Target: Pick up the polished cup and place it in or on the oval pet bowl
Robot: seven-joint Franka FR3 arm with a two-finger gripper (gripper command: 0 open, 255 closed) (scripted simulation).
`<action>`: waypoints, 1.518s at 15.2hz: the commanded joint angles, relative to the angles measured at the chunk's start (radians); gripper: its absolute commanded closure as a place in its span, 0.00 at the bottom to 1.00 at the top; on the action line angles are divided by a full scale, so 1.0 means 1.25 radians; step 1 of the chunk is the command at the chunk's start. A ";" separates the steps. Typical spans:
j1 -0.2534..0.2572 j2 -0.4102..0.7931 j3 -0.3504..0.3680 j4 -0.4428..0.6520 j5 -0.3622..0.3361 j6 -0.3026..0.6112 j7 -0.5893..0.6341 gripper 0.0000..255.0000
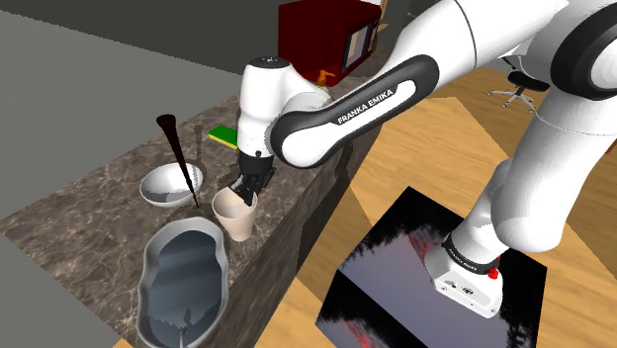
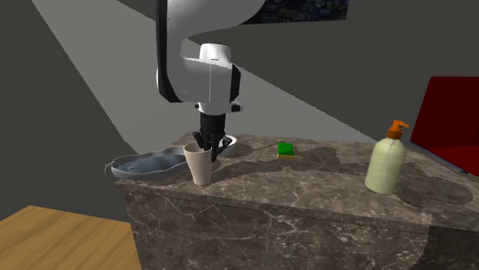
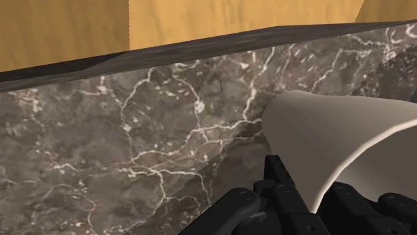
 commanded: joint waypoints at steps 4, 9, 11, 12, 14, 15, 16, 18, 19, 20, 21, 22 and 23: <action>-0.003 -0.023 0.003 0.016 0.012 -0.039 -0.006 1.00; -0.006 -0.048 0.005 0.043 0.024 -0.089 -0.011 1.00; -0.007 -0.058 0.005 0.054 0.028 -0.109 -0.013 1.00; -0.008 -0.062 0.006 0.060 0.030 -0.119 -0.013 1.00; -0.009 -0.070 0.006 0.073 0.033 -0.140 -0.015 1.00; -0.009 -0.074 0.006 0.080 0.035 -0.150 -0.015 1.00; -0.010 -0.078 0.006 0.087 0.036 -0.160 -0.016 1.00; -0.010 -0.084 0.006 0.101 0.039 -0.181 -0.016 1.00; -0.011 -0.088 0.006 0.108 0.040 -0.191 -0.017 1.00; -0.011 -0.091 0.006 0.116 0.041 -0.201 -0.017 1.00; -0.011 -0.093 0.006 0.123 0.042 -0.211 -0.017 1.00; -0.012 -0.096 0.006 0.131 0.043 -0.222 -0.017 1.00; -0.012 -0.098 0.006 0.139 0.044 -0.232 -0.017 1.00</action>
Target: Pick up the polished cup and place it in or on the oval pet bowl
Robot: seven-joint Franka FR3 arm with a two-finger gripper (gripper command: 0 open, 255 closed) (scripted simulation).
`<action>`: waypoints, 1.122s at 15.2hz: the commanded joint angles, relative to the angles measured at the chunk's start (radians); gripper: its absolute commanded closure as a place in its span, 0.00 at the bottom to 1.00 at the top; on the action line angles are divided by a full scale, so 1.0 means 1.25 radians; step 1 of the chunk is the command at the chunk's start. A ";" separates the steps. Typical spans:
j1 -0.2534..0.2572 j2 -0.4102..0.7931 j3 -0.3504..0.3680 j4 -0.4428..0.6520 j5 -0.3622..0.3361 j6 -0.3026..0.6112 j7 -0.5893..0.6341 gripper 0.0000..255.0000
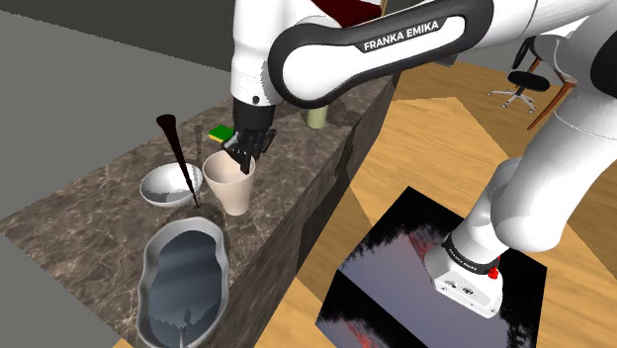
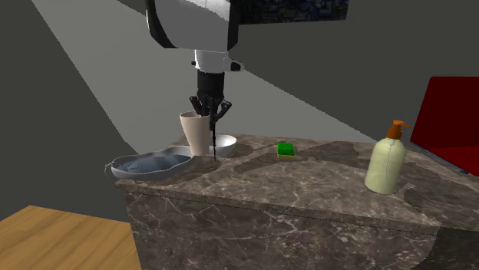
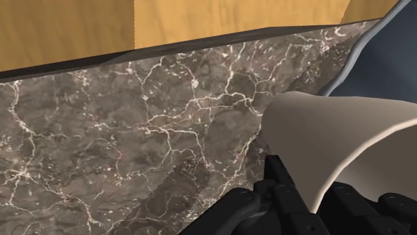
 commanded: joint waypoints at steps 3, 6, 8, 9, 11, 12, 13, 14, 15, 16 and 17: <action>-0.001 -0.008 0.000 0.036 0.002 -0.043 0.001 1.00; -0.001 -0.013 0.000 0.063 0.004 -0.075 0.002 1.00; -0.002 -0.015 -0.001 0.082 0.004 -0.096 0.003 1.00; -0.002 -0.016 -0.001 0.092 0.004 -0.106 0.003 1.00; 0.009 -0.005 0.008 0.114 -0.004 -0.117 0.025 1.00; 0.020 0.006 0.017 0.132 -0.013 -0.124 0.047 1.00; 0.031 0.019 0.025 0.152 -0.022 -0.131 0.069 1.00; 0.042 0.033 0.034 0.173 -0.032 -0.139 0.091 1.00; 0.055 0.047 0.041 0.195 -0.043 -0.147 0.113 1.00; 0.068 0.063 0.049 0.219 -0.054 -0.156 0.135 1.00; 0.081 0.080 0.056 0.244 -0.066 -0.166 0.157 1.00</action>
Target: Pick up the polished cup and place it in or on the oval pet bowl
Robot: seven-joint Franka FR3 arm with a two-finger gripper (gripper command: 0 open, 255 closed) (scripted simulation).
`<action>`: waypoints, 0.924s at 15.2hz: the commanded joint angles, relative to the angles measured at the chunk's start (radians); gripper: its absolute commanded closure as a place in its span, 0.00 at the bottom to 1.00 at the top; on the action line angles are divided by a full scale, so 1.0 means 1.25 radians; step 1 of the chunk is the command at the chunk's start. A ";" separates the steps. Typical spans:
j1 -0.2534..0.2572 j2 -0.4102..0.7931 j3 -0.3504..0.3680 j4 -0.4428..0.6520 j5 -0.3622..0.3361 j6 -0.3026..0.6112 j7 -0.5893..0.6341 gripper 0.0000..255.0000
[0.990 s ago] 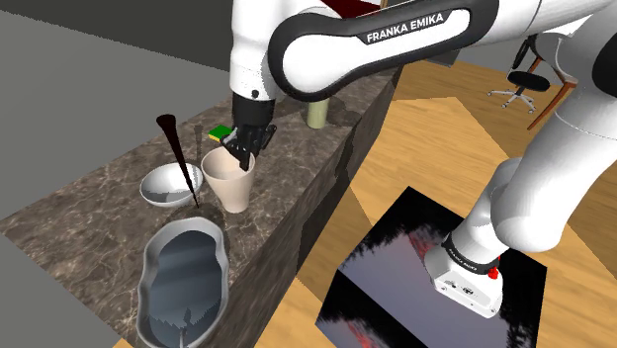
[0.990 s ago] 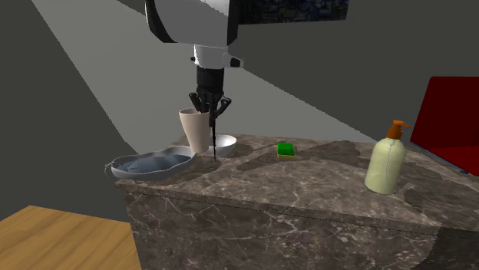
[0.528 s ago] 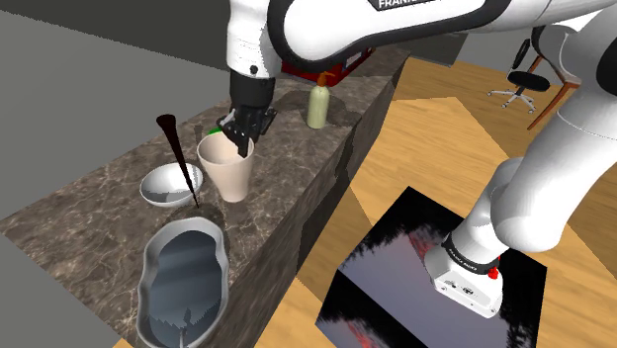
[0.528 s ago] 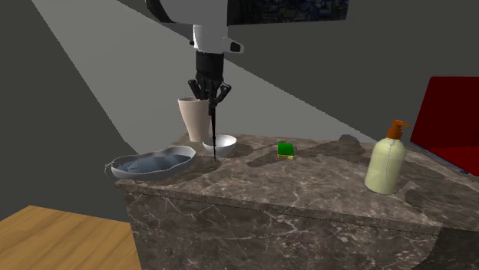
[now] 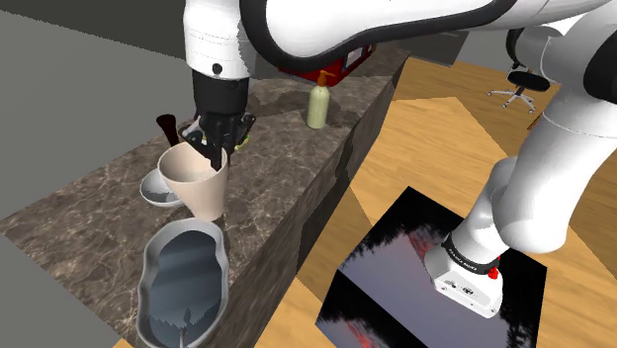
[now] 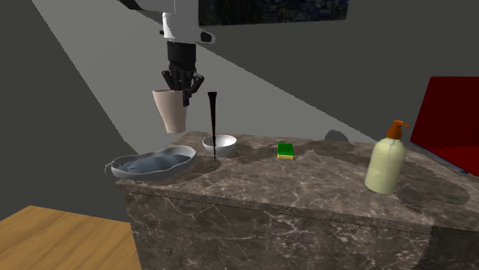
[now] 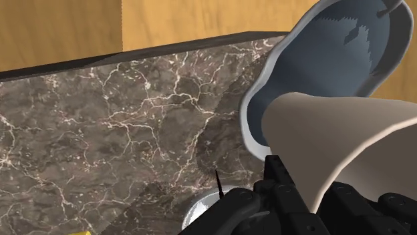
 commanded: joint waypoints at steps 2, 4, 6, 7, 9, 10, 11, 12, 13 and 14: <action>0.043 0.054 0.019 0.079 -0.038 -0.030 0.066 1.00; 0.077 0.095 0.029 0.141 -0.066 -0.055 0.108 1.00; 0.116 0.140 0.036 0.211 -0.096 -0.084 0.148 1.00; 0.136 0.163 0.039 0.246 -0.110 -0.099 0.166 1.00; 0.133 0.159 0.037 0.218 -0.107 -0.075 0.165 1.00; 0.131 0.157 0.037 0.205 -0.106 -0.063 0.164 1.00; 0.129 0.155 0.037 0.192 -0.106 -0.052 0.164 1.00; 0.127 0.154 0.036 0.179 -0.105 -0.040 0.164 1.00; 0.126 0.153 0.036 0.166 -0.105 -0.029 0.164 1.00; 0.125 0.152 0.036 0.154 -0.104 -0.018 0.164 1.00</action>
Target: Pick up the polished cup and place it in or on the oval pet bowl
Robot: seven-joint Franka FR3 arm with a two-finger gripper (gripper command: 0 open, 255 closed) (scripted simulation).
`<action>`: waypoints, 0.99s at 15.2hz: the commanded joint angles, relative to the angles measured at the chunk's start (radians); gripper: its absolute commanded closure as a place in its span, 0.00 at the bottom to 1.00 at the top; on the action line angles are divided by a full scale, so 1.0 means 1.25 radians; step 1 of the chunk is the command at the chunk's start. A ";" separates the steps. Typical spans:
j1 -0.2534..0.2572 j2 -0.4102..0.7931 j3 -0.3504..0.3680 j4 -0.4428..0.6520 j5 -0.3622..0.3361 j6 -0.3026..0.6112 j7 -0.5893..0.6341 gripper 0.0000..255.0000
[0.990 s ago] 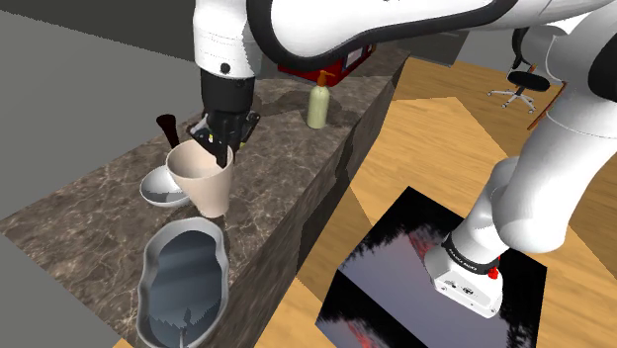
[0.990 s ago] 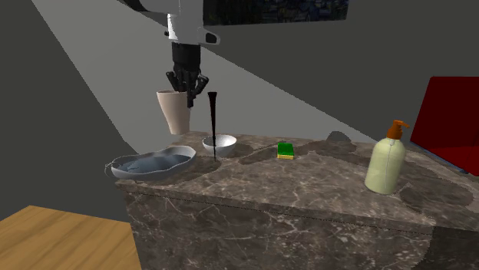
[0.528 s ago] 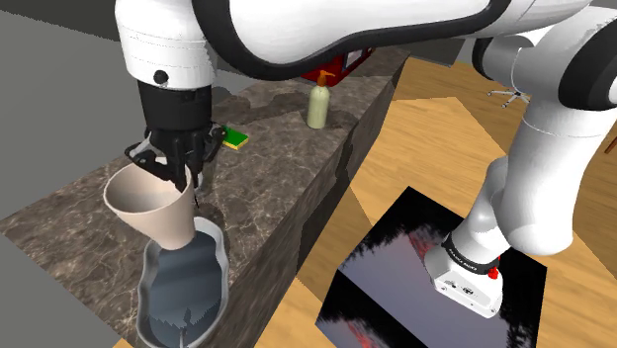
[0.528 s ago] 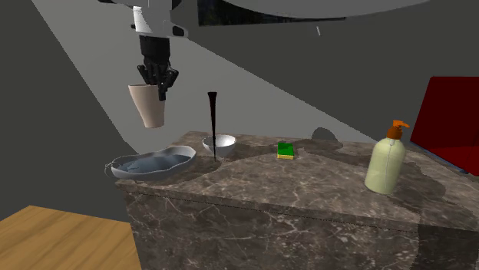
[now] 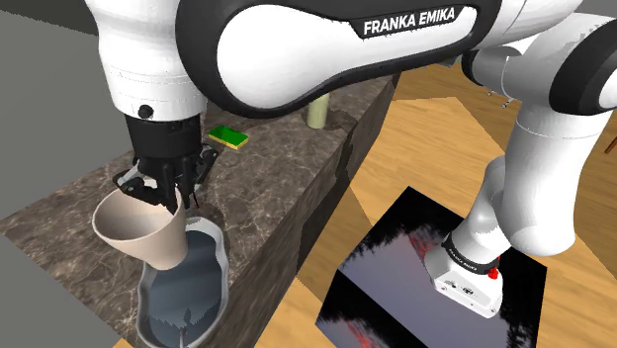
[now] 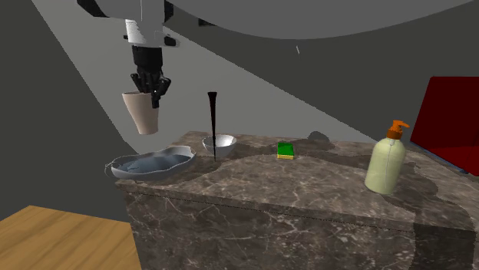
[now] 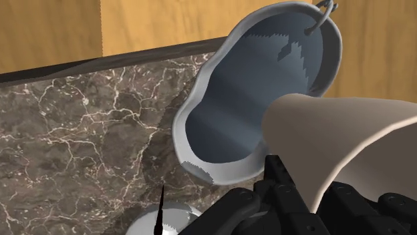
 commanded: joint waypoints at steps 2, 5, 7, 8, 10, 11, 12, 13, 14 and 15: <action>-0.005 -0.003 -0.001 -0.038 0.001 0.035 -0.001 1.00; -0.008 -0.003 -0.002 -0.070 0.000 0.068 -0.001 1.00; -0.009 -0.002 -0.003 -0.090 -0.001 0.089 0.000 1.00; -0.010 -0.001 -0.004 -0.100 -0.001 0.099 0.000 1.00; -0.011 0.002 -0.005 -0.118 -0.003 0.120 0.001 1.00; -0.011 0.003 -0.005 -0.127 -0.004 0.130 0.002 1.00; -0.011 0.005 -0.006 -0.136 -0.006 0.140 0.003 1.00; -0.012 0.007 -0.007 -0.144 -0.007 0.150 0.003 1.00; -0.012 0.008 -0.007 -0.151 -0.008 0.158 0.004 1.00; -0.012 0.008 -0.007 -0.151 -0.008 0.158 0.004 1.00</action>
